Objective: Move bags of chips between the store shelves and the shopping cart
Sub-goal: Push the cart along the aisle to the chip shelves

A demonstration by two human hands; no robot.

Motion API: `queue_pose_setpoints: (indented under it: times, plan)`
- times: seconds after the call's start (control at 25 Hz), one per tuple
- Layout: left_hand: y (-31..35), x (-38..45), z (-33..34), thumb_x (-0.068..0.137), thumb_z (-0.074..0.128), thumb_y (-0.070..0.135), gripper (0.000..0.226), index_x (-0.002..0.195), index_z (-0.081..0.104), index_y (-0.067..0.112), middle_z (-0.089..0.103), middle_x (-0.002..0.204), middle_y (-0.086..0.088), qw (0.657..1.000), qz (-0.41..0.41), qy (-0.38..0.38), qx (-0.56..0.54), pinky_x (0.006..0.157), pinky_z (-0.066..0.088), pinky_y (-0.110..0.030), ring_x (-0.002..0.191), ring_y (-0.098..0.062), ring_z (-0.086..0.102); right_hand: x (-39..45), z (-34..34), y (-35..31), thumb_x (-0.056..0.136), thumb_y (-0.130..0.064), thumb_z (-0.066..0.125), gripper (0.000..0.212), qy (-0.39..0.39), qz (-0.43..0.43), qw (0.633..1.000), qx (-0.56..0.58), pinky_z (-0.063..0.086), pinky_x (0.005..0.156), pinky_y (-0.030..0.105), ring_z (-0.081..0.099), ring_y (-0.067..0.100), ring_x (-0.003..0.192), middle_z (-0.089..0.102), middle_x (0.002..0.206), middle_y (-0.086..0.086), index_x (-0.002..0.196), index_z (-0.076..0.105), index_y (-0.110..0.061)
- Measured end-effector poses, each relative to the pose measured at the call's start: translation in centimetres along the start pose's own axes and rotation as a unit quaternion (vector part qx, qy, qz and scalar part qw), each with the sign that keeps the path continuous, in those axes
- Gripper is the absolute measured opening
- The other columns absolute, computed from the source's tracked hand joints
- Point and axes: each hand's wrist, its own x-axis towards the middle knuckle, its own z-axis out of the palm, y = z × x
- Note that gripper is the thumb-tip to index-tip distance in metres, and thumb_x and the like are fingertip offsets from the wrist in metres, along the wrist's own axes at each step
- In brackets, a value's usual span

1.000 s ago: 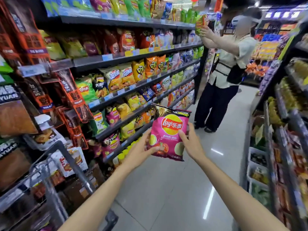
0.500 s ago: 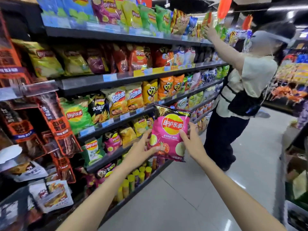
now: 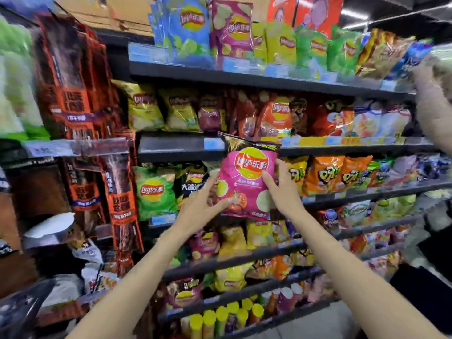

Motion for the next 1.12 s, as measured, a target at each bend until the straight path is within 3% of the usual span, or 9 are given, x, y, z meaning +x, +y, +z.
queue_pose_setpoints:
  times: [0.12, 0.28, 0.44, 0.6, 0.72, 0.8, 0.92, 1.0, 1.12]
  plan:
    - [0.0, 3.9, -2.2, 0.077, 0.053, 0.082, 0.084, 0.147, 0.023, 0.047, 0.071, 0.1, 0.008, 0.995, -0.014, 0.073, 0.074, 0.076, 0.056, -0.042, 0.081, -0.011, 0.066, 6.8, 1.7, -1.0, 0.1, -0.045, 0.048, 0.052, -0.044, -0.039, 0.998, 0.017, 0.052, 0.085, 0.027, 0.06, 0.007, 0.104, 0.055, 0.126, -0.009, 0.146, 0.029, -0.029]
    - [0.1, 8.0, -5.4, 0.077, 0.048, 0.083, 0.08, 0.146, 0.027, 0.047, 0.066, 0.115, 0.015, 0.984, -0.019, 0.118, 0.13, 0.087, 0.05, -0.038, 0.099, -0.008, 0.06, 13.8, 3.9, -2.3, 0.1, -0.045, 0.049, 0.057, -0.07, -0.07, 0.995, 0.031, 0.049, 0.097, 0.036, 0.055, 0.016, 0.119, 0.055, 0.131, -0.003, 0.149, 0.029, -0.025]
    - [-1.2, 13.6, -8.1, 0.075, 0.048, 0.086, 0.081, 0.143, 0.039, 0.043, 0.066, 0.122, 0.015, 0.986, -0.012, 0.13, 0.101, 0.097, 0.05, -0.04, 0.11, -0.007, 0.062, 19.8, 5.8, -3.2, 0.1, -0.045, 0.049, 0.046, -0.063, -0.102, 0.993, 0.015, 0.05, 0.088, 0.037, 0.061, 0.019, 0.1, 0.059, 0.104, -0.005, 0.138, 0.042, -0.02]
    - [-1.9, 18.6, -10.1, 0.075, 0.045, 0.088, 0.086, 0.141, 0.047, 0.034, 0.067, 0.121, 0.012, 0.985, -0.01, 0.13, 0.109, 0.101, 0.048, -0.038, 0.111, -0.007, 0.062, 24.4, 6.9, -3.9, 0.099, -0.046, 0.049, 0.035, -0.048, -0.104, 0.993, 0.027, 0.049, 0.083, 0.043, 0.066, 0.029, 0.092, 0.068, 0.097, 0.015, 0.12, 0.05, -0.018]
    - [-2.7, 22.1, -11.2, 0.075, 0.045, 0.086, 0.087, 0.141, 0.05, 0.029, 0.07, 0.114, 0.003, 0.983, -0.037, 0.134, 0.117, 0.1, 0.047, -0.036, 0.11, -0.017, 0.063, 27.3, 8.0, -3.4, 0.092, -0.055, 0.054, 0.055, -0.053, -0.092, 0.994, -0.011, 0.046, 0.089, 0.042, 0.062, 0.028, 0.098, 0.068, 0.097, 0.007, 0.126, 0.05, -0.011]
    - [-3.2, 24.0, -11.5, 0.077, 0.044, 0.084, 0.089, 0.139, 0.05, 0.021, 0.067, 0.121, -0.003, 0.979, -0.048, 0.13, 0.147, 0.1, 0.046, -0.041, 0.119, -0.026, 0.058, 28.3, 8.5, -2.9, 0.077, -0.069, 0.057, 0.075, -0.095, -0.097, 0.991, -0.012, 0.047, 0.098, 0.047, 0.062, 0.027, 0.108, 0.068, 0.111, 0.002, 0.133, 0.043, -0.022]
    - [-3.0, 25.8, -11.3, 0.087, 0.049, 0.072, 0.072, 0.13, 0.052, 0.015, 0.06, 0.12, -0.005, 0.97, -0.088, 0.101, 0.204, 0.093, 0.047, -0.041, 0.114, -0.025, 0.056, 30.0, 9.3, -1.5, 0.07, -0.064, 0.069, 0.097, -0.128, -0.093, 0.987, -0.029, 0.047, 0.101, 0.045, 0.06, 0.025, 0.113, 0.063, 0.124, 0.006, 0.146, 0.025, -0.023]
    - [-3.2, 27.1, -11.1, 0.088, 0.052, 0.069, 0.057, 0.111, 0.055, 0.017, 0.059, 0.111, -0.003, 0.958, -0.114, 0.087, 0.247, 0.083, 0.048, -0.039, 0.104, -0.024, 0.056, 31.3, 9.6, -1.3, 0.077, -0.046, 0.076, 0.076, -0.143, -0.1, 0.982, -0.076, 0.05, 0.095, 0.041, 0.06, 0.023, 0.108, 0.061, 0.118, 0.007, 0.132, 0.038, -0.009]
    - [-3.6, 29.0, -10.8, 0.09, 0.055, 0.063, 0.046, 0.081, 0.048, 0.019, 0.058, 0.09, -0.002, 0.948, -0.133, 0.065, 0.28, 0.065, 0.041, -0.033, 0.086, -0.02, 0.057, 32.6, 9.7, -1.1, 0.086, -0.03, 0.075, 0.026, -0.173, -0.107, 0.968, -0.149, 0.048, 0.066, 0.016, 0.063, 0.015, 0.081, 0.063, 0.085, -0.002, 0.088, 0.055, -0.013]
